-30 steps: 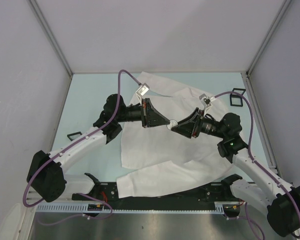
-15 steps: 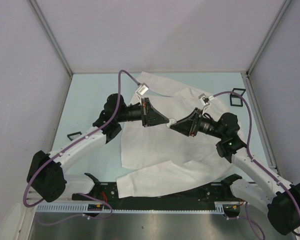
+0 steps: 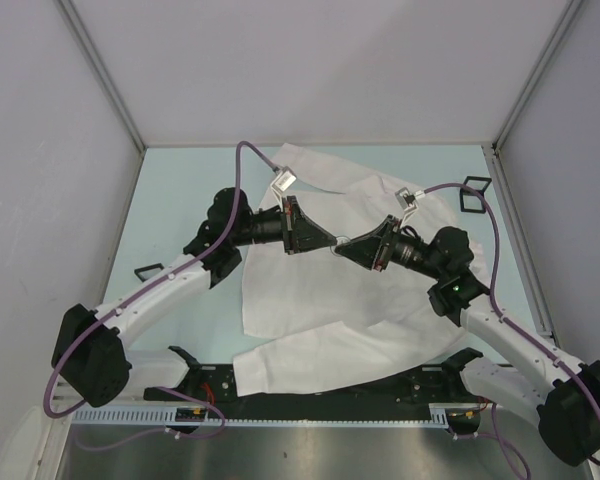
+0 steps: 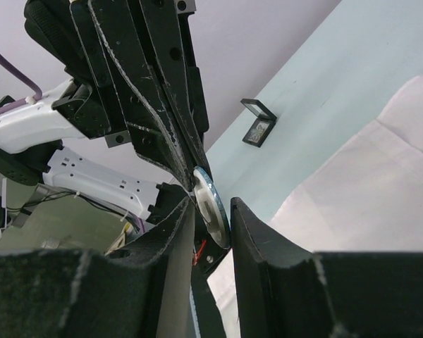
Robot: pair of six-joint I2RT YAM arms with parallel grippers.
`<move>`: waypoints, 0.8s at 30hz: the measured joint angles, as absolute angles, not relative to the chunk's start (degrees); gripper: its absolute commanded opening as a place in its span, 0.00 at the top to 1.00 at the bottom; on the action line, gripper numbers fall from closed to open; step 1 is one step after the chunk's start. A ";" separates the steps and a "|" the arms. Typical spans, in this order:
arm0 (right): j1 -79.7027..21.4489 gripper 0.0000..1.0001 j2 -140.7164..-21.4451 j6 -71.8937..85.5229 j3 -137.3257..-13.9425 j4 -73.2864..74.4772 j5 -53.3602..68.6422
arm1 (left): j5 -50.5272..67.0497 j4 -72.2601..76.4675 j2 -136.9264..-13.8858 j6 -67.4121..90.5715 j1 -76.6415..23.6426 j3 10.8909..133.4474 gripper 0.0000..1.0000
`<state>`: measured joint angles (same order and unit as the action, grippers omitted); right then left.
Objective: Remove the brooch from the garment
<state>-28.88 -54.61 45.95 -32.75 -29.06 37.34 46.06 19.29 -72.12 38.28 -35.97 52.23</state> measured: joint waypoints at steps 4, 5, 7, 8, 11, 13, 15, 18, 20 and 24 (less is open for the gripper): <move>-29.26 0.78 -54.68 46.33 -32.75 -28.99 36.80 | 45.63 18.81 -71.59 37.34 -35.97 52.23 1.00; -29.34 0.78 -54.68 46.52 -32.75 -28.97 36.53 | 45.56 18.65 -71.35 37.01 -35.97 52.23 1.00; -29.54 0.82 -54.68 46.78 -32.77 -28.97 36.10 | 45.41 18.50 -71.02 36.42 -35.99 52.23 1.00; -29.65 0.83 -54.65 46.98 -32.77 -28.97 35.88 | 45.32 18.31 -70.91 35.99 -35.99 52.23 1.00; -29.67 0.90 -54.59 48.64 -32.80 -28.56 35.09 | 44.84 17.89 -70.65 35.16 -35.99 52.23 0.99; -29.67 0.93 -54.57 49.87 -32.82 -28.21 34.81 | 44.34 17.37 -70.48 34.09 -36.01 52.23 0.99; -29.67 0.93 -54.50 51.62 -32.84 -27.44 34.54 | 43.57 16.43 -70.08 32.84 -36.34 52.23 1.00; -29.67 0.87 -54.06 53.60 -32.86 -26.28 34.26 | 41.45 14.79 -68.99 30.63 -37.23 52.23 1.00; -29.67 0.76 -53.25 54.37 -32.93 -25.52 34.04 | 39.88 13.96 -68.18 29.52 -38.04 52.21 1.00; -29.34 0.59 -51.53 54.37 -33.01 -23.51 33.04 | 37.43 13.23 -66.41 28.67 -39.20 52.05 1.00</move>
